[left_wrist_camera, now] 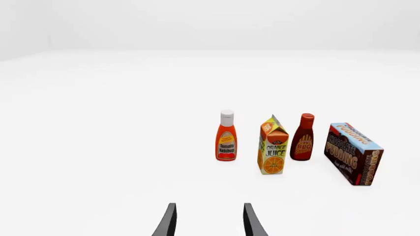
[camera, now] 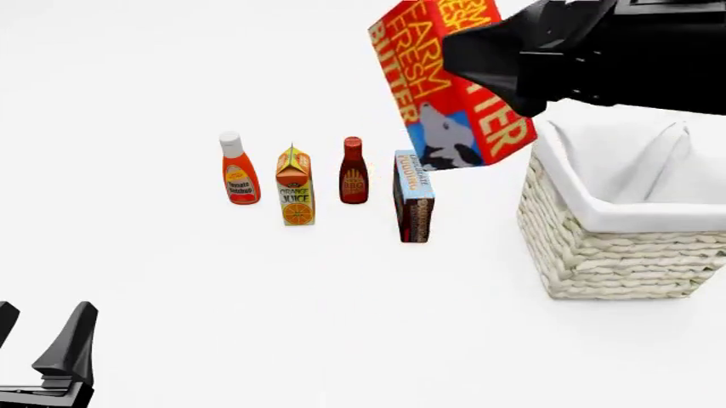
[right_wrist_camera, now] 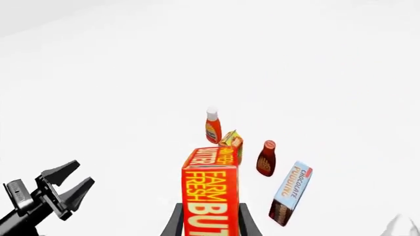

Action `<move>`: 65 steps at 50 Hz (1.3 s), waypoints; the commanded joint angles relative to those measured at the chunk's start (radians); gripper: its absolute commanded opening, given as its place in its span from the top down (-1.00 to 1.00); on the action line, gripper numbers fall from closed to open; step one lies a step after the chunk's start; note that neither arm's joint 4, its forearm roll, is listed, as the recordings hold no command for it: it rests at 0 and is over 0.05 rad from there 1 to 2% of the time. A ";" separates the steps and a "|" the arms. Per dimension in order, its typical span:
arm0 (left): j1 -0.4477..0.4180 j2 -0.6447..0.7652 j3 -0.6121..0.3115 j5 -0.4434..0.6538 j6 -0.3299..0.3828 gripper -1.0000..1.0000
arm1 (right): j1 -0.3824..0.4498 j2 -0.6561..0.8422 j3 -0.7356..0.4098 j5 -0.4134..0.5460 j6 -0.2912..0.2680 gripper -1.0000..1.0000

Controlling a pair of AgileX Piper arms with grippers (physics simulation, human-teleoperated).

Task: Pick the butter and place it in the basket.

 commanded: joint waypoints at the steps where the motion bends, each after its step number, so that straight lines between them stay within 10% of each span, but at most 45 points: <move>1: 0.000 0.000 0.000 0.000 0.000 -1.00 | -0.051 0.020 -0.113 0.005 0.107 1.00; 24: 0.000 0.000 0.000 0.000 0.000 -1.00 | -0.214 0.087 -0.237 -0.012 0.334 1.00; 65: 0.000 0.000 0.000 0.000 0.000 -1.00 | -0.507 0.288 -0.476 0.083 0.567 1.00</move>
